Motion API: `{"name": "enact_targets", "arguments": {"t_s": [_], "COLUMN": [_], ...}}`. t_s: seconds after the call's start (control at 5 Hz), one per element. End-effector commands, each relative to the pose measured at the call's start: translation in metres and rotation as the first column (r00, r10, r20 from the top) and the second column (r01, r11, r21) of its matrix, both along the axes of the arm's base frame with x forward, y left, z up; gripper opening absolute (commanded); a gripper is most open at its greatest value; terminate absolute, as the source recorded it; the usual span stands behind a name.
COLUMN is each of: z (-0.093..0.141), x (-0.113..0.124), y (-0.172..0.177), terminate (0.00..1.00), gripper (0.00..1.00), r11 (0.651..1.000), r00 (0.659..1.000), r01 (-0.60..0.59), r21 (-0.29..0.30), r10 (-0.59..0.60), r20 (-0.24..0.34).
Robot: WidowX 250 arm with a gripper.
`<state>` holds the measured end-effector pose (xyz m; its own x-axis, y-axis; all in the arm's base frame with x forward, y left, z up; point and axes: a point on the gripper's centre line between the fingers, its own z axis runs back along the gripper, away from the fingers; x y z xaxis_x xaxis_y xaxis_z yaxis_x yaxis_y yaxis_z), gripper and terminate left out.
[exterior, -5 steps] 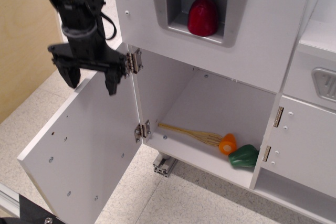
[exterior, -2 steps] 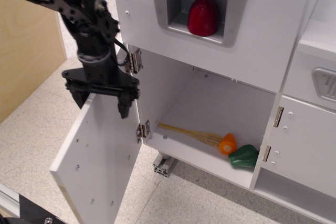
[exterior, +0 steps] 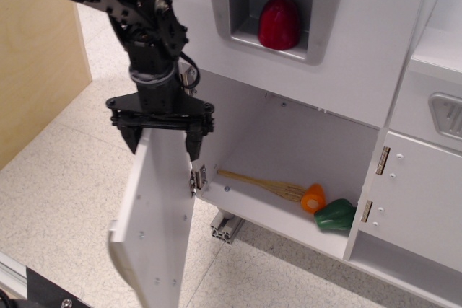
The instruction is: Close low fridge
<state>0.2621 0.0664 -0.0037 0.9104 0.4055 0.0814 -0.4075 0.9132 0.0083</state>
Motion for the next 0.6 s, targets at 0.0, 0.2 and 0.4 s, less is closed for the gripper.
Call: {"name": "enact_targets", "arguments": {"t_s": [0.0,0.2,0.4], "z": [0.028,0.041,0.061], "x": [0.018,0.019,0.009], "y": [-0.023,-0.030,-0.031], "terminate": [0.00,0.00,0.00], "gripper": [1.00,1.00,1.00], "r11": [1.000,1.000,1.000], "r00": [0.994,0.990,0.986], "r01": [-0.010,-0.002,0.005], "r21": [0.017,-0.007,-0.020], "r10": [0.008,0.003,-0.002], "r20": [0.110,0.144,0.168]}}
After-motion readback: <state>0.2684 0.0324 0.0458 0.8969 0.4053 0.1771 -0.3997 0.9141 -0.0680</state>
